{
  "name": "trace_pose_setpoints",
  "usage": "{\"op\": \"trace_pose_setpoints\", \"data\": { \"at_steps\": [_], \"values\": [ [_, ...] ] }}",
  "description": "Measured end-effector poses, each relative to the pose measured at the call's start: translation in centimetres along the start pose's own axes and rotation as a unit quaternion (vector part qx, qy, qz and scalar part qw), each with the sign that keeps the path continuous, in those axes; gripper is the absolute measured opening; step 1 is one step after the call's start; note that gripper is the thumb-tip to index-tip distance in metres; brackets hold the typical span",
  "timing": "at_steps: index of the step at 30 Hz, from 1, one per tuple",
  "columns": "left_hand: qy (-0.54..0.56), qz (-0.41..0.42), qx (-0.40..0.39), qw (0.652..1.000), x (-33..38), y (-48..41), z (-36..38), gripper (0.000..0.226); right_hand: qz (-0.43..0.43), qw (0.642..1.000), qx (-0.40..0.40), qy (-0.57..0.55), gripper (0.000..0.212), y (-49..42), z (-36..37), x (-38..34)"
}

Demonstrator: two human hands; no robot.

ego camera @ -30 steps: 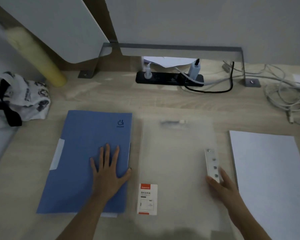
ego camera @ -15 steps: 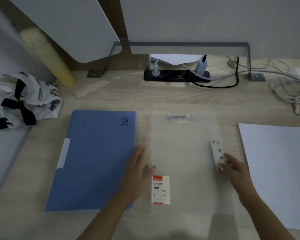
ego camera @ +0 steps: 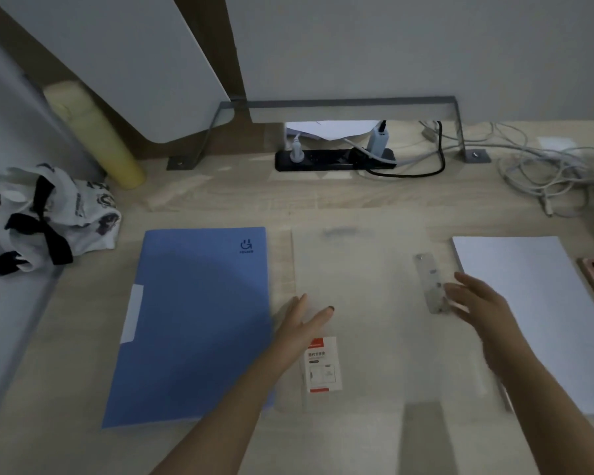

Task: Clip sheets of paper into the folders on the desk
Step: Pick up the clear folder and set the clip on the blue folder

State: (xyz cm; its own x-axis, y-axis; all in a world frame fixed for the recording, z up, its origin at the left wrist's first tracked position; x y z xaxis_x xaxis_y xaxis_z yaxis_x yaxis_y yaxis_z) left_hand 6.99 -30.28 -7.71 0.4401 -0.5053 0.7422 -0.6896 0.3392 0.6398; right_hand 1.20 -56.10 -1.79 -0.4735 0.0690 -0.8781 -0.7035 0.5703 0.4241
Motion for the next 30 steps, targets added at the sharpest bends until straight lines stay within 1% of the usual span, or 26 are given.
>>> {"op": "trace_pose_setpoints", "data": {
  "at_steps": [2,4,6,7,8,9,12,13,14,16,17,19,20,21,22,23,24,25,26,27,29,30],
  "values": [
    [0.04,-0.011,-0.005,0.999,0.3,0.1,-0.9,0.073,-0.014,0.998,-0.025,-0.05,0.035,1.1,-0.3,-2.5],
    [0.074,-0.016,-0.021,0.997,0.8,0.3,-1.6,0.078,-0.007,0.99,-0.066,-0.127,0.03,2.2,0.4,-4.5],
    [0.1,-0.01,-0.045,0.994,1.6,0.8,-2.2,0.079,0.018,0.973,-0.127,-0.19,0.029,3.8,2.6,-5.9],
    [0.113,-0.002,-0.058,0.992,2.1,1.1,-2.4,0.075,0.018,0.968,-0.165,-0.191,0.03,4.5,4.0,-6.4],
    [0.13,0.009,-0.069,0.989,2.6,1.5,-2.8,0.072,0.01,0.964,-0.2,-0.174,0.031,5.2,5.6,-6.9],
    [0.147,0.019,-0.079,0.986,3.1,2.0,-3.3,0.076,-0.002,0.961,-0.23,-0.15,0.032,6.0,7.4,-7.3],
    [0.186,0.063,-0.104,0.975,4.5,3.8,-4.8,0.106,-0.048,0.953,-0.292,-0.069,0.032,8.3,12.7,-7.6],
    [0.196,0.077,-0.099,0.973,4.7,4.2,-5.6,0.109,-0.061,0.948,-0.309,-0.047,0.03,9.0,14.4,-7.3],
    [0.209,0.088,-0.09,0.97,4.9,4.7,-6.5,0.106,-0.069,0.941,-0.33,-0.028,0.031,9.7,16.2,-6.9],
    [0.233,0.095,-0.073,0.965,5.0,5.5,-8.6,0.094,-0.073,0.927,-0.366,0.017,0.039,10.3,19.2,-5.1],
    [0.229,0.104,-0.068,0.966,4.6,6.0,-9.6,0.087,-0.066,0.924,-0.374,0.04,0.042,10.5,20.5,-4.1],
    [0.213,0.122,-0.045,0.968,3.7,7.2,-11.7,0.067,-0.043,0.925,-0.369,0.078,0.046,10.2,22.4,-2.0],
    [0.227,0.118,-0.033,0.966,3.4,8.2,-12.5,0.062,-0.036,0.925,-0.365,0.096,0.049,9.9,23.1,-0.9],
    [0.241,0.104,-0.018,0.965,2.2,7.8,-14.0,0.06,-0.038,0.923,-0.366,0.114,0.051,9.5,23.7,0.0],
    [0.253,0.092,-0.008,0.963,1.2,7.2,-15.4,0.053,-0.045,0.92,-0.362,0.146,0.053,9.0,24.0,1.1],
    [0.251,0.077,0.005,0.965,-0.1,6.6,-16.8,0.039,-0.074,0.915,-0.337,0.211,0.055,8.2,24.1,2.1],
    [0.244,0.075,0.018,0.967,-2.1,6.0,-18.8,0.028,-0.116,0.902,-0.293,0.296,0.06,7.3,23.9,2.9],
    [0.236,0.056,0.052,0.969,-4.8,4.8,-20.9,0.03,-0.153,0.882,-0.245,0.372,0.07,6.3,23.3,3.8],
    [0.245,0.047,0.067,0.966,-6.8,4.3,-21.8,0.035,-0.168,0.866,-0.206,0.424,0.079,5.5,22.7,4.6],
    [0.265,0.05,0.077,0.96,-7.9,4.3,-21.8,0.035,-0.157,0.852,-0.193,0.461,0.082,5.0,22.0,5.6],
    [0.275,0.008,0.093,0.957,-8.5,5.6,-21.2,0.041,-0.142,0.831,-0.2,0.5,0.084,4.6,20.6,7.5],
    [0.257,-0.013,0.093,0.962,-8.7,5.7,-20.5,0.041,-0.15,0.822,-0.2,0.513,0.087,4.6,20.0,8.1]
  ]
}}
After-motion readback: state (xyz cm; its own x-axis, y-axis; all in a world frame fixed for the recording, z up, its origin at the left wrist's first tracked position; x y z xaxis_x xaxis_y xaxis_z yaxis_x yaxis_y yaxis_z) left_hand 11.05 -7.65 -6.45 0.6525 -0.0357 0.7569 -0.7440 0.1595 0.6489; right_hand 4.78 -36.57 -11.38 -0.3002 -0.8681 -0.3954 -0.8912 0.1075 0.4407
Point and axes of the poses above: each hand's wrist, its own y-axis away from the middle knuckle, its own z-axis out of the palm, x = y × z, the point moved 7 cm from there along -y, towards the middle knuckle, and after that the axes turned 3 degrees about -y, right-handed, at the moved point
